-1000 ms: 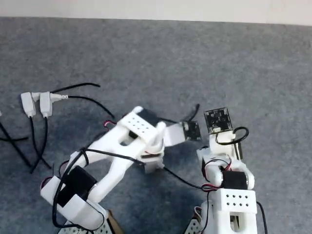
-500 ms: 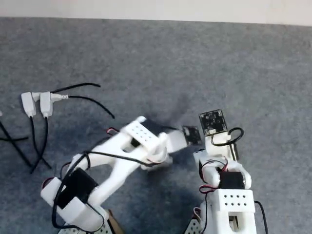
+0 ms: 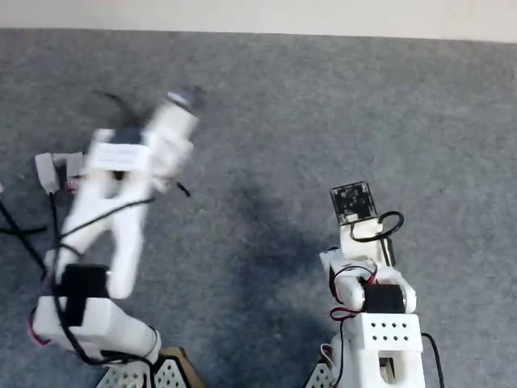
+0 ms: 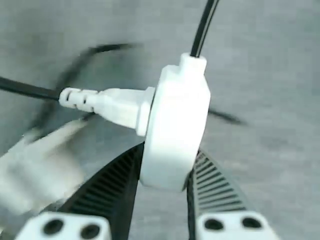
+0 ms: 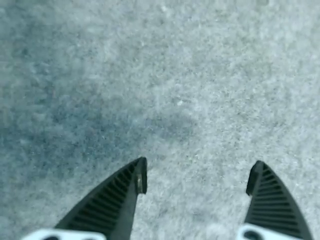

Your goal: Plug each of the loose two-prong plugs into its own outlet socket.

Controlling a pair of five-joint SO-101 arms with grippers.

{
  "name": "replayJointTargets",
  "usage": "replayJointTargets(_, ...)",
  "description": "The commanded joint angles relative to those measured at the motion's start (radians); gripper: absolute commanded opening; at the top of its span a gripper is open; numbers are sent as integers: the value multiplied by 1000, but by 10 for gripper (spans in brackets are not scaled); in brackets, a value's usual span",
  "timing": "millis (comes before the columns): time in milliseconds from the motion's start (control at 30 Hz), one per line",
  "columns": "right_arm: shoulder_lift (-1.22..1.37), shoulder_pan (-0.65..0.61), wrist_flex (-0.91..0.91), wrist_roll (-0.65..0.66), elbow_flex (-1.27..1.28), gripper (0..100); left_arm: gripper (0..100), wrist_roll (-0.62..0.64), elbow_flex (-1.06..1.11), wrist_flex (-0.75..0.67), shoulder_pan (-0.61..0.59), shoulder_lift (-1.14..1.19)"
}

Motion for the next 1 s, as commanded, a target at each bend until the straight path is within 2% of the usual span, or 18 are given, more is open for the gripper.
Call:
replayJointTargets(0,5,-5,-15,-12,-8,305,24,40,-61,-74,-147,-2)
replayJointTargets(200,4,-5,-15,-12,-8,305,21,49,-70,-118,-246,180)
replayJointTargets(333,1,-2,-15,-12,-8,305,26,124,-71,-158,-274,277)
replayJointTargets(400,1,-1,-15,-12,-8,305,69,144,-67,-155,-283,298)
replayJointTargets(467,1,1,-15,-12,-12,304,176,176,-64,-152,-291,303)
replayJointTargets(567,1,1,-13,-12,-18,285,299,239,-74,-114,-300,257)
replayJointTargets(633,-1,1,15,-12,-21,195,280,270,-88,-68,-298,191)
replayJointTargets(733,-1,1,45,-12,-54,0,240,350,-105,15,-274,62)
replayJointTargets(800,-1,1,73,-12,-77,36,239,390,-99,66,-252,-38)
replayJointTargets(967,-1,24,160,-12,-174,6,239,489,-97,183,-179,-266)
